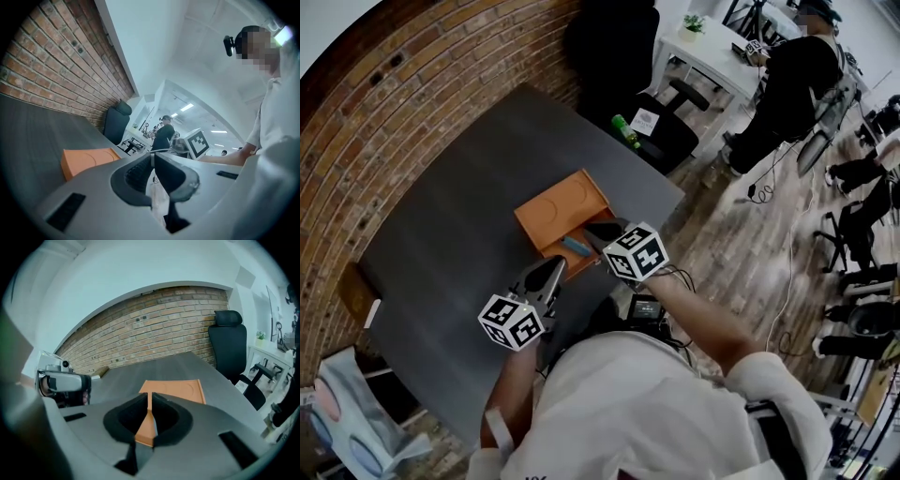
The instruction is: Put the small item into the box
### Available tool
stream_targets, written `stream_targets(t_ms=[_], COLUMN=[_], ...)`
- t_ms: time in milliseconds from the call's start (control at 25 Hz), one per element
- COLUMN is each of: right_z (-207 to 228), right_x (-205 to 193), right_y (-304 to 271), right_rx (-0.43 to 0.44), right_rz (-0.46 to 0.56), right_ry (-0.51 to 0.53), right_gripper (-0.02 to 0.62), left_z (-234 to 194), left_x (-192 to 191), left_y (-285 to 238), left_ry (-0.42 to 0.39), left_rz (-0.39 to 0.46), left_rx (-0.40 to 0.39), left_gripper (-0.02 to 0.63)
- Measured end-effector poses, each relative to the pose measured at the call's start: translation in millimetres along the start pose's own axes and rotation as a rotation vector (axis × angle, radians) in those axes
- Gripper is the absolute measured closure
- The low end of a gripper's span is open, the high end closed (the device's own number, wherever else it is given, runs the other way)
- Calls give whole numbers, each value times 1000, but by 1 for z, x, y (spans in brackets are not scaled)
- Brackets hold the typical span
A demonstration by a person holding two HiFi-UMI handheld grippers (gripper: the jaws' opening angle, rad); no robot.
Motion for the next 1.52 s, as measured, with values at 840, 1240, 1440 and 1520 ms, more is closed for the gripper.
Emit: stream_targets(t_ms=[840,1240,1440,1520], right_z=[-50,-78,-82,-80], right_x=[23,11,14,17], right_y=[58,96,122,135], right_rx=[-21,-110,-136,-143], right_rz=[182,244,262,267], right_ry=[-61,-83,-36,-8], right_gripper=[578,581,582,582], left_z=[53,81,95,101], left_x=[37,34,38,42], left_y=[31,52,57,57], left_ry=[-48,-56,-67,-74], left_rz=[35,-25,-22,-7], left_rx=[-145,-249,-261,-249], left_gripper=[584,584,584,584])
Point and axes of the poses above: the fingertips, and each gripper's own axes: y backward along the fingers, z to its right, x out of its top, the point moved 6 cm from there along y, backward along the fingers, and after that the axes turned 1 degree about -y, right-handed, at the moved point
